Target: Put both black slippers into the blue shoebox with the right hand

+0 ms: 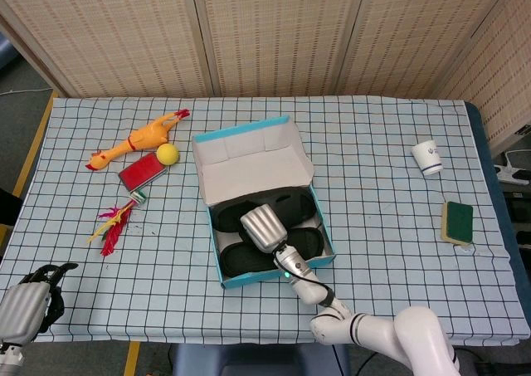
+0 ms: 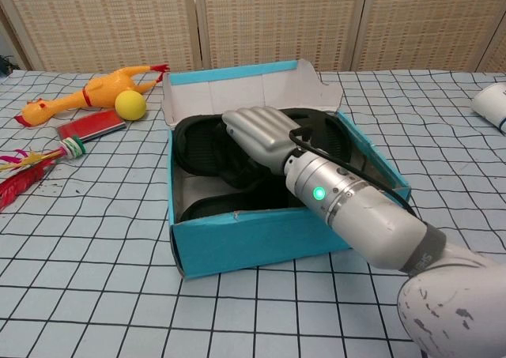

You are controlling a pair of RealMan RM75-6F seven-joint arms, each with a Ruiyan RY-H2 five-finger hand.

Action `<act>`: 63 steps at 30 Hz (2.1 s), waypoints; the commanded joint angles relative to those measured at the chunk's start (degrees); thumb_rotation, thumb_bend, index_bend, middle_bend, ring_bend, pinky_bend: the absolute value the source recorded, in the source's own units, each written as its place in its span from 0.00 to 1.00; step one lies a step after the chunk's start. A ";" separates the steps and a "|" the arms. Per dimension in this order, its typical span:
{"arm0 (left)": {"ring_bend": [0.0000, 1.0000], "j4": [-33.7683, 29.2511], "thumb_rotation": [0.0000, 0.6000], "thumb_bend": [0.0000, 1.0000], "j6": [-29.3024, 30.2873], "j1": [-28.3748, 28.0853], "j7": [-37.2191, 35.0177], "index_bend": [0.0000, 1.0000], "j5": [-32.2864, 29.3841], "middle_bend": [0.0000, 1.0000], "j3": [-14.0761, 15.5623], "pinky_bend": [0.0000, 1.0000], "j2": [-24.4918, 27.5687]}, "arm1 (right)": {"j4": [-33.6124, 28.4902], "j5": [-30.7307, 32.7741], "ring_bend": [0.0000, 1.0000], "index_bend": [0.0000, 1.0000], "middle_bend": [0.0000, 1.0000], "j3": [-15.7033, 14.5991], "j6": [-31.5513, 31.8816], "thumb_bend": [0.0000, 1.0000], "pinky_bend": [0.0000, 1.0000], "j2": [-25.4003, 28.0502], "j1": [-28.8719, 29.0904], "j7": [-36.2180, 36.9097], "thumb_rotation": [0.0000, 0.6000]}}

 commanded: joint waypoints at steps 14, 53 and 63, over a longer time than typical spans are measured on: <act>0.20 0.21 1.00 0.43 -0.46 -0.25 -0.28 0.22 -0.20 0.20 -0.11 0.31 0.00 | -9.84 -2.12 0.57 0.76 0.69 -0.62 4.75 0.48 0.80 4.90 -3.02 2.19 1.00; 0.20 0.27 1.00 0.43 -0.68 -0.41 -0.32 0.22 -0.29 0.21 -0.08 0.32 -0.08 | -9.73 0.88 0.18 0.36 0.33 -1.68 0.97 0.45 0.33 6.83 -4.06 4.29 1.00; 0.20 0.38 1.00 0.43 -0.91 -0.47 -0.49 0.22 -0.59 0.21 -0.10 0.32 -0.01 | -21.42 -3.95 0.16 0.36 0.32 -2.68 7.05 0.45 0.31 13.65 -6.68 6.87 1.00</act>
